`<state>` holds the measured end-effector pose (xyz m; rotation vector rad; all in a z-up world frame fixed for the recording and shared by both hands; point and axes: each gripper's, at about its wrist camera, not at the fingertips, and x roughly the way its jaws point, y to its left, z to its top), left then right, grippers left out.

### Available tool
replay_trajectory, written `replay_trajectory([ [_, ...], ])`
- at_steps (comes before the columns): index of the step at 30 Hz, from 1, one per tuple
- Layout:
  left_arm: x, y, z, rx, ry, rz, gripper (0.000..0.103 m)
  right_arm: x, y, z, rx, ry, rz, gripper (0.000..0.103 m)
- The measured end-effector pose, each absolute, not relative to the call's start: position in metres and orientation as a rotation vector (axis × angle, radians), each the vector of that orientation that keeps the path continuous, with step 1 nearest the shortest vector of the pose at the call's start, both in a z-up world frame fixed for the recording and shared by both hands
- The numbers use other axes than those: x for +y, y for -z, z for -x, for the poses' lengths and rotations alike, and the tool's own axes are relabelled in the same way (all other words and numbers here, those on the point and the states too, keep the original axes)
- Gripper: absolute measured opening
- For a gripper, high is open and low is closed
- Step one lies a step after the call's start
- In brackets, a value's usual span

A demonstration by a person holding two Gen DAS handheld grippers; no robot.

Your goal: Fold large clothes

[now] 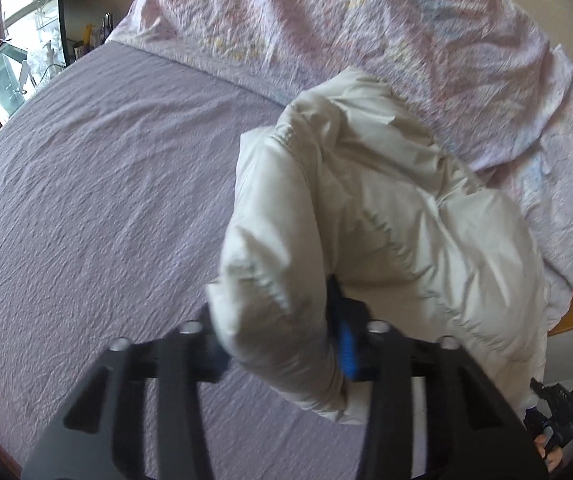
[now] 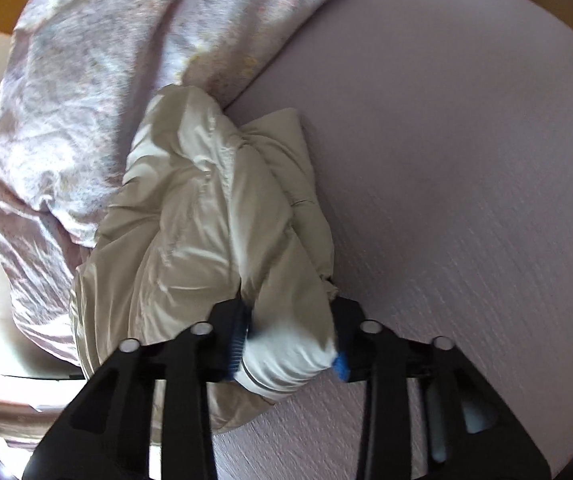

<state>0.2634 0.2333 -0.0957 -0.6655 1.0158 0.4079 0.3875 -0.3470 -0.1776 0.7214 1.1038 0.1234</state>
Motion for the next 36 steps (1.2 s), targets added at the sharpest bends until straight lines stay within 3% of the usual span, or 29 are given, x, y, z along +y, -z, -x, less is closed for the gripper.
replay_trajectory([
  [4, 0.233, 0.079, -0.254, 0.971, -0.414, 0.643, 0.026, -0.341, 0.169, -0.376, 1.107, -0.148, -0.691, 0.026],
  [25, 0.258, 0.07, -0.091, 1.008, -0.471, 0.596, 0.027, -0.303, 0.187, -0.252, 1.219, -0.294, -0.649, 0.026],
  [28, 0.257, 0.074, -0.086, 1.018, -0.493, 0.588, 0.036, -0.305, 0.182, -0.248, 1.203, -0.276, -0.605, 0.031],
  [30, 0.257, 0.075, -0.084, 1.023, -0.516, 0.575, 0.042, -0.306, 0.172, -0.247, 1.189, -0.228, -0.535, 0.041],
  [34, 0.256, 0.076, -0.083, 1.028, -0.528, 0.552, 0.07, -0.3, 0.141, -0.248, 1.078, -0.133, -0.354, 0.056],
  [36, 0.256, 0.077, -0.085, 1.034, -0.528, 0.551, 0.075, -0.291, 0.127, -0.254, 1.034, -0.117, -0.298, 0.056],
])
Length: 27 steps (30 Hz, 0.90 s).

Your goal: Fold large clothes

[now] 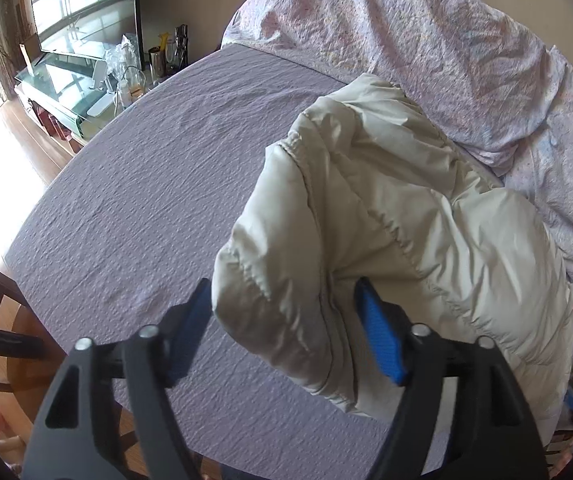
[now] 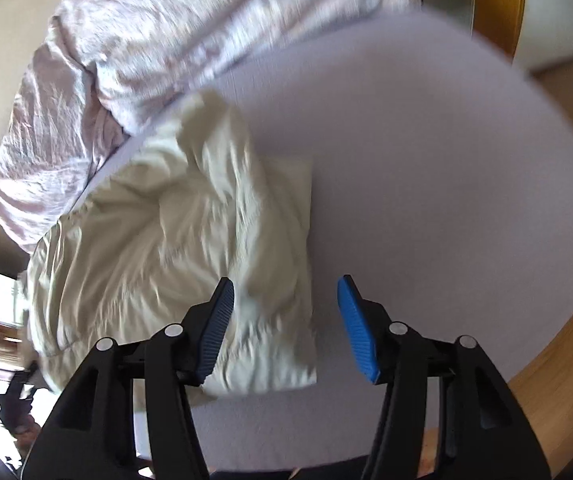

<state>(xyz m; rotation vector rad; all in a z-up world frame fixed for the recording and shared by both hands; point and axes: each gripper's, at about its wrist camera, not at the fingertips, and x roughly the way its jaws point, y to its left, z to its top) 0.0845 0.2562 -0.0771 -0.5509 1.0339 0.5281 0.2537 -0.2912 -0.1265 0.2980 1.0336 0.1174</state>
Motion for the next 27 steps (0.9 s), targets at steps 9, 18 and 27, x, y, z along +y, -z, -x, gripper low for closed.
replay_trajectory([
  [9, 0.262, 0.088, -0.092, 1.049, -0.511, 0.602, 0.085, -0.184, 0.101, -0.26, 0.977, -0.383, -0.156, 0.054],
  [18, 0.264, 0.092, -0.099, 1.047, -0.507, 0.637, 0.085, -0.083, 0.114, -0.239, 0.988, -0.552, 0.024, 0.049],
  [27, 0.269, 0.092, -0.102, 1.029, -0.494, 0.663, 0.085, -0.063, 0.153, -0.245, 1.069, -0.489, 0.097, 0.049],
])
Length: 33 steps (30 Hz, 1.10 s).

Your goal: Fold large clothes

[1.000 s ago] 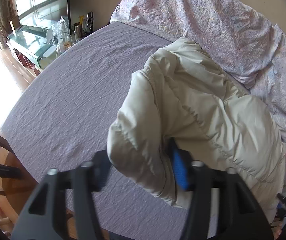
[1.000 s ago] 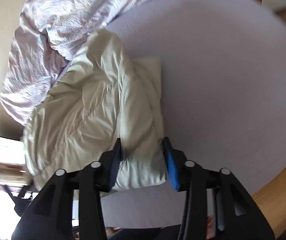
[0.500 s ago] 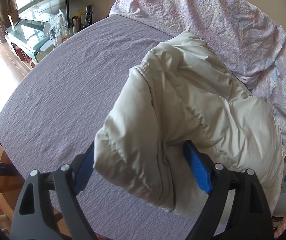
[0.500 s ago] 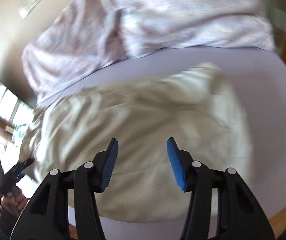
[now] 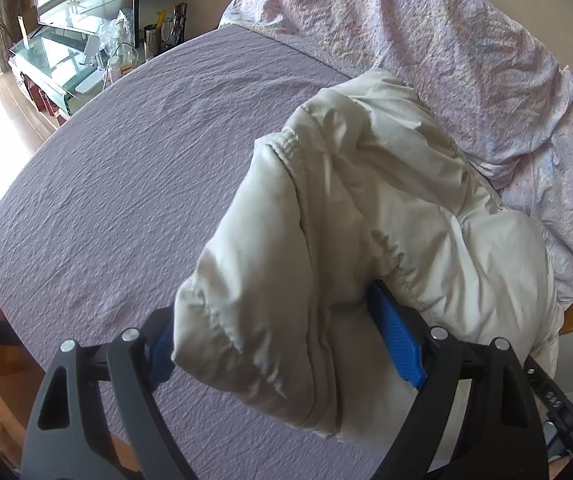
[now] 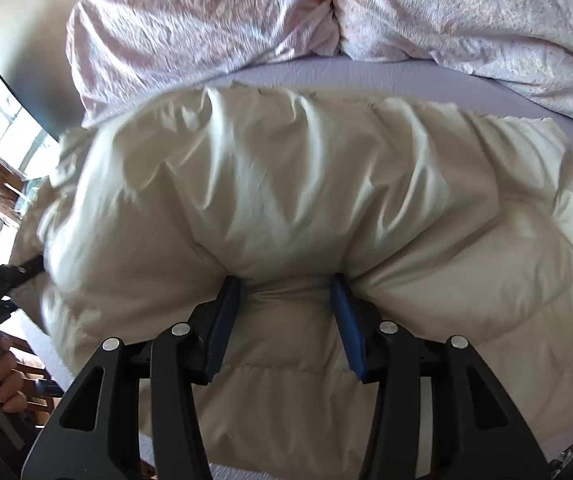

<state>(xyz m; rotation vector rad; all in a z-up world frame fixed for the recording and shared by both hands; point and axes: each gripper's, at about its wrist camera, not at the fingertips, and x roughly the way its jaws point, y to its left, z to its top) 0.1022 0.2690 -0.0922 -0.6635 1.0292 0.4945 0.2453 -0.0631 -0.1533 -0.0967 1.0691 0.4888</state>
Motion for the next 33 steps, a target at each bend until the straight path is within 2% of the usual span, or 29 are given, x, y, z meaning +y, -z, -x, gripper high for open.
replay_trajectory([
  [11, 0.277, 0.097, -0.11, 1.031, -0.485, 0.683, 0.091, -0.054, 0.168, -0.25, 1.049, -0.485, 0.146, 0.05],
  [18, 0.279, 0.102, -0.113, 1.022, -0.487, 0.728, 0.09, -0.055, 0.167, -0.252, 1.05, -0.488, 0.134, 0.05],
  [19, 0.279, 0.102, -0.113, 1.017, -0.487, 0.733, 0.088, -0.055, 0.167, -0.252, 1.05, -0.488, 0.132, 0.05],
  [20, 0.278, 0.1, -0.113, 1.008, -0.478, 0.739, 0.078, -0.056, 0.167, -0.252, 1.049, -0.488, 0.13, 0.05],
  [26, 0.275, 0.084, -0.11, 0.953, -0.453, 0.761, 0.04, -0.056, 0.166, -0.25, 1.038, -0.49, 0.124, 0.05],
  [29, 0.272, 0.072, -0.109, 0.928, -0.427, 0.755, 0.031, -0.056, 0.166, -0.25, 1.034, -0.491, 0.121, 0.05],
  [33, 0.263, 0.051, -0.11, 0.888, -0.393, 0.728, 0.027, -0.057, 0.166, -0.25, 1.035, -0.491, 0.115, 0.05],
])
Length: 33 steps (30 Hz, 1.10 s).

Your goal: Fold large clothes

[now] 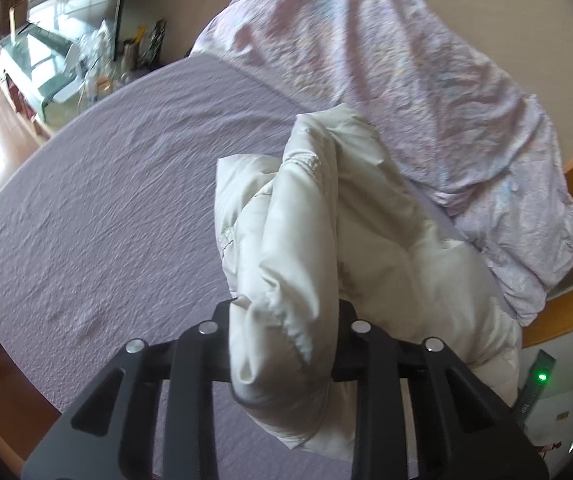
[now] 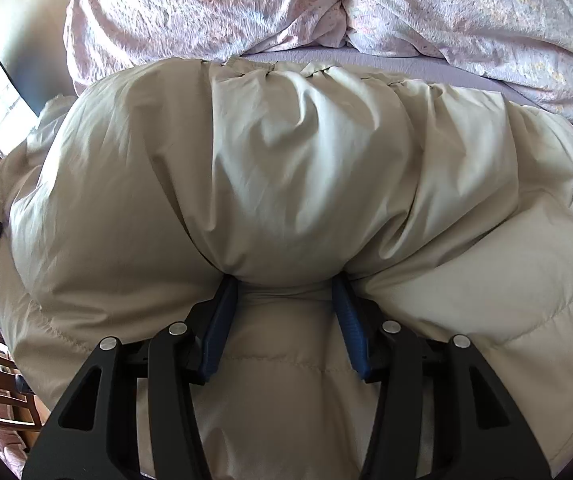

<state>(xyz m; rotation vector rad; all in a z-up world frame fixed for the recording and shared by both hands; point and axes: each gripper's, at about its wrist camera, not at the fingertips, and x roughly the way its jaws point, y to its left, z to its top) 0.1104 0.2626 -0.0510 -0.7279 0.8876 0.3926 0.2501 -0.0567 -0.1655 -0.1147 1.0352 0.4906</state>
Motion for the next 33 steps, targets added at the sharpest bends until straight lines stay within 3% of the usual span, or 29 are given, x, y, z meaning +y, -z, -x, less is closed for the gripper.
replay_trajectory([
  [19, 0.134, -0.066, -0.145, 0.729, -0.1, 0.54, 0.025, -0.093, 0.145, -0.257, 1.071, -0.527, 0.07, 0.053],
  [33, -0.002, -0.066, -0.186, 0.75, 0.063, 0.443, 0.025, -0.228, 0.117, -0.259, 0.955, -0.435, -0.031, 0.053],
])
